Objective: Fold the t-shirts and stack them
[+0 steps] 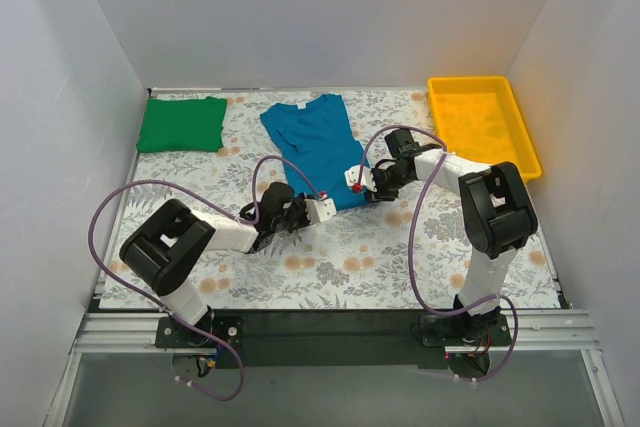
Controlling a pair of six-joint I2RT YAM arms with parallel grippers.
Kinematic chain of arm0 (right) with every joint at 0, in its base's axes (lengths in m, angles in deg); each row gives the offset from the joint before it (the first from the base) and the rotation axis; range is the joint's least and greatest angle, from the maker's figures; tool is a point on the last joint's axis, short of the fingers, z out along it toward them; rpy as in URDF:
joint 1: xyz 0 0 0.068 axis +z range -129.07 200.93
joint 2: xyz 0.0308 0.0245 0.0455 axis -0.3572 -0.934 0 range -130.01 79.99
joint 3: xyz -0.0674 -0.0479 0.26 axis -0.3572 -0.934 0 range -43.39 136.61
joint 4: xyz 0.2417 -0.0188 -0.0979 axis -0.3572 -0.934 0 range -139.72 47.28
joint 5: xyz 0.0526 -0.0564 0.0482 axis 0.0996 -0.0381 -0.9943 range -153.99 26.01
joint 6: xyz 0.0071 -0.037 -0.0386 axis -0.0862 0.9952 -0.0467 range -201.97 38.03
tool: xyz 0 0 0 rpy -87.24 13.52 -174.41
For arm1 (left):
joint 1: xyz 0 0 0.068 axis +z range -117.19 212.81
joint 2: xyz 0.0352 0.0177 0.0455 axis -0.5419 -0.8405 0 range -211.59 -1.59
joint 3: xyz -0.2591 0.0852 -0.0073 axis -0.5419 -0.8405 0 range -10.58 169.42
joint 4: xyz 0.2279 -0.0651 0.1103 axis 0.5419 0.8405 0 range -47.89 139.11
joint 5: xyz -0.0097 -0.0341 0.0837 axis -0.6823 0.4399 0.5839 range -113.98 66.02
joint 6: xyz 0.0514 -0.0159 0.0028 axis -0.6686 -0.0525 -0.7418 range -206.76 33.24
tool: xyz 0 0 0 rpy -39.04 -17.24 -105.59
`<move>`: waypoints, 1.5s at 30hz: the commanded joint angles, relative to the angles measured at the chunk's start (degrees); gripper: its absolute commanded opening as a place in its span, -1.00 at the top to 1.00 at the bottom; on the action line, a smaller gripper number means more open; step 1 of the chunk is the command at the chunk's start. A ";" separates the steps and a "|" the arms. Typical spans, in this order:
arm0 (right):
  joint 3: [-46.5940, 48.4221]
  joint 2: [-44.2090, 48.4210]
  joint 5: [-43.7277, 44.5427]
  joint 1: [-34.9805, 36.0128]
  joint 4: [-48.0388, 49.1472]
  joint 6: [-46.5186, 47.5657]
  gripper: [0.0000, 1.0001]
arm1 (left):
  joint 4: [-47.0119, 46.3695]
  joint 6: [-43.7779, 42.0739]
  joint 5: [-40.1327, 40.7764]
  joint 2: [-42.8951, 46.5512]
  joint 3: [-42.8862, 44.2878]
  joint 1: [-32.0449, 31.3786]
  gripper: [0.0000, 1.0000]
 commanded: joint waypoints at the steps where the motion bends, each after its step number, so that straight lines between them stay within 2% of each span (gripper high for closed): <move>1: 0.50 -1.85 1.43 0.04 0.40 -0.99 0.26 | 1.34 -0.32 1.81 -1.32 1.08 -0.24 0.71; 4: 0.15 -1.94 1.26 0.13 0.14 -2.66 0.49 | 2.75 0.64 1.11 -1.24 1.26 -0.33 1.00; 5: 0.14 -1.94 1.08 0.13 -0.21 -3.10 0.65 | 3.10 0.91 0.85 -0.98 1.00 -0.67 1.00; 8: -0.12 -1.24 0.03 0.13 -3.72 -4.07 0.89 | 4.33 1.96 0.06 1.91 -0.93 -2.95 1.00; 10: -1.08 0.34 0.03 0.13 -8.53 -2.50 0.97 | 7.22 2.58 -0.38 5.07 -2.42 -5.15 1.00; 12: -5.53 4.36 0.99 0.04 -10.67 -0.83 0.97 | 9.60 3.37 -1.70 7.28 -3.39 -9.19 1.00; 16: -16.71 14.65 0.90 -0.05 -14.80 4.61 0.97 | 16.89 12.93 -2.76 13.77 -5.67 -17.89 1.00; 17: -19.08 17.11 0.90 0.04 -17.16 5.32 0.97 | 17.17 15.39 -2.50 15.10 -6.38 -21.73 1.00; 18: -22.76 21.92 0.90 0.04 -18.22 5.85 0.97 | 17.26 20.46 -2.06 16.42 -7.34 -23.77 1.00; 21: -27.53 31.85 0.73 0.04 -21.48 6.82 0.97 | 18.22 26.73 1.71 21.25 -9.46 -31.51 1.00; 22: -29.63 34.16 0.47 -0.05 -21.92 6.91 0.97 | 19.01 26.32 3.55 23.53 -9.81 -33.35 1.00; 23: -30.09 36.27 -0.06 0.04 -22.36 6.83 0.97 | 18.93 26.23 6.01 24.33 -10.25 -37.29 1.00; 26: -28.26 40.95 -0.59 0.04 -23.51 5.34 0.97 | 23.49 27.02 7.53 25.92 -7.54 -37.59 1.00; 29: -22.30 38.60 -2.42 0.04 -23.69 3.05 0.97 | 24.46 24.91 11.38 28.46 -7.87 -37.59 1.00; 34: -10.16 30.60 -6.47 0.21 -23.77 -0.20 0.97 | 24.03 21.75 15.17 34.08 -8.49 -34.00 1.00; 39: 6.10 18.47 -7.71 1.45 -23.25 -4.41 0.97 | 13.95 18.41 8.33 38.32 -10.86 -17.58 1.00; 40: 9.08 14.36 -7.80 1.62 -22.90 -5.38 0.97 | 12.52 17.88 6.23 37.44 -10.60 -12.33 1.00; 42: 17.58 9.78 -7.62 1.62 -22.19 -9.23 0.97 | 9.80 16.56 2.35 32.29 -9.03 -7.64 1.00; 43: 20.33 7.49 -7.45 1.71 -21.76 -10.74 0.97 | 8.83 16.21 0.95 30.08 -6.93 -3.36 1.00; 45: 28.48 0.46 -7.01 1.80 -20.35 -15.21 0.97 | 5.94 15.59 -1.08 23.77 -4.90 0.36 1.00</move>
